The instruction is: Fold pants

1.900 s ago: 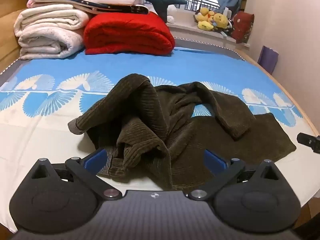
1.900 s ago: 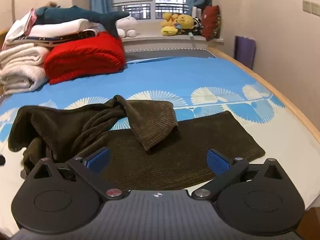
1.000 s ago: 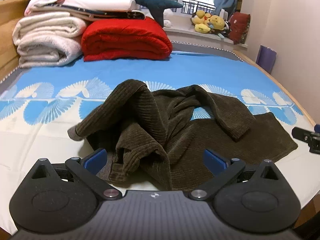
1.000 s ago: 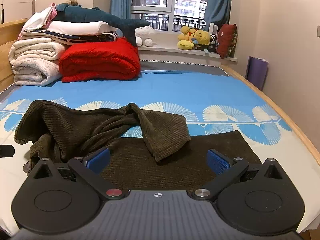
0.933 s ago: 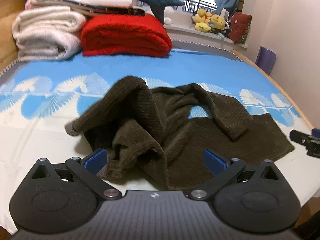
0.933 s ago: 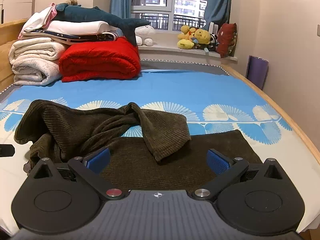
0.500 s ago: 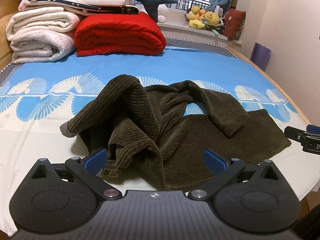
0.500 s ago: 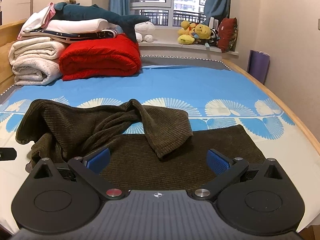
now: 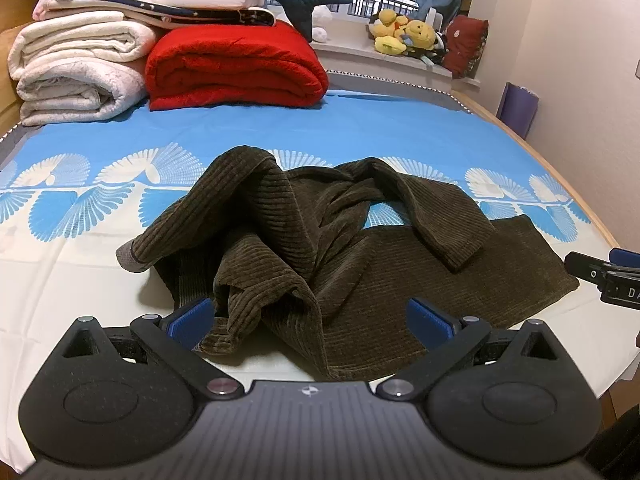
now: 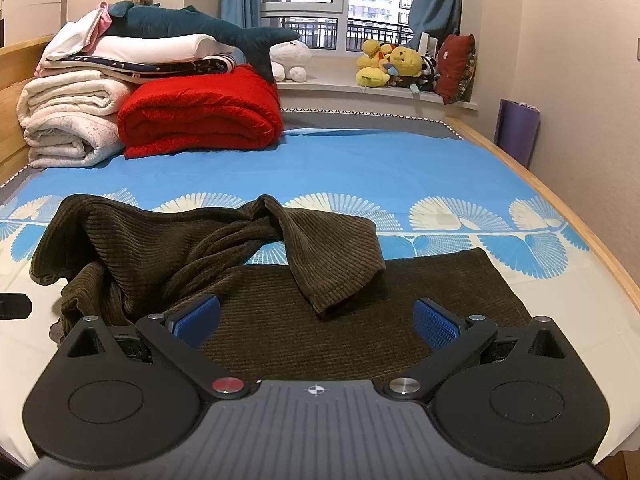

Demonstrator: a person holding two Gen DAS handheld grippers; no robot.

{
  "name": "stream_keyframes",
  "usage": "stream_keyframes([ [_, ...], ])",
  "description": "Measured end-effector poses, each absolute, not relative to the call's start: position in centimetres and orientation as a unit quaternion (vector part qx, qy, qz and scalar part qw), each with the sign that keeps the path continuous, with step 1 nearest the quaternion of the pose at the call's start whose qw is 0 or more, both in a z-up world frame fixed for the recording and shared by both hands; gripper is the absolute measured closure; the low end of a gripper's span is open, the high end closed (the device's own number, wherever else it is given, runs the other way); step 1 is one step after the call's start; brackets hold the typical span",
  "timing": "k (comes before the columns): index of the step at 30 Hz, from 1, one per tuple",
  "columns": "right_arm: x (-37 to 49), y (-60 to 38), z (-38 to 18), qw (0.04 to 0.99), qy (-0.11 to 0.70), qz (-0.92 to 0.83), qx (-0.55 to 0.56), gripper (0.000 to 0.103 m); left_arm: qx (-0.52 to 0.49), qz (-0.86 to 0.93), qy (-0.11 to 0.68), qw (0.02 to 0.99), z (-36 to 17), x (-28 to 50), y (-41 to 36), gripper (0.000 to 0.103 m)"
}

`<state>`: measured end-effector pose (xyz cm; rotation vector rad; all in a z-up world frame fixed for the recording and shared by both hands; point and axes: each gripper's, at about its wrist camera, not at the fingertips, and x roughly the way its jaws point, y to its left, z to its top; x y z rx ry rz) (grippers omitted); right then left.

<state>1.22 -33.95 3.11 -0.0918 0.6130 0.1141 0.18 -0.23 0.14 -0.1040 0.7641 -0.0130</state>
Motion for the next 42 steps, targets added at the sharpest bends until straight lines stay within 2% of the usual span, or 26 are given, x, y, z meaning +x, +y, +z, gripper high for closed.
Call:
stream_keyframes([
  [42, 1.39, -33.93, 3.04, 0.951, 0.303, 0.05, -0.048, 0.001, -0.049, -0.003, 0.381, 0.923, -0.24, 0.41, -0.16, 0.0],
])
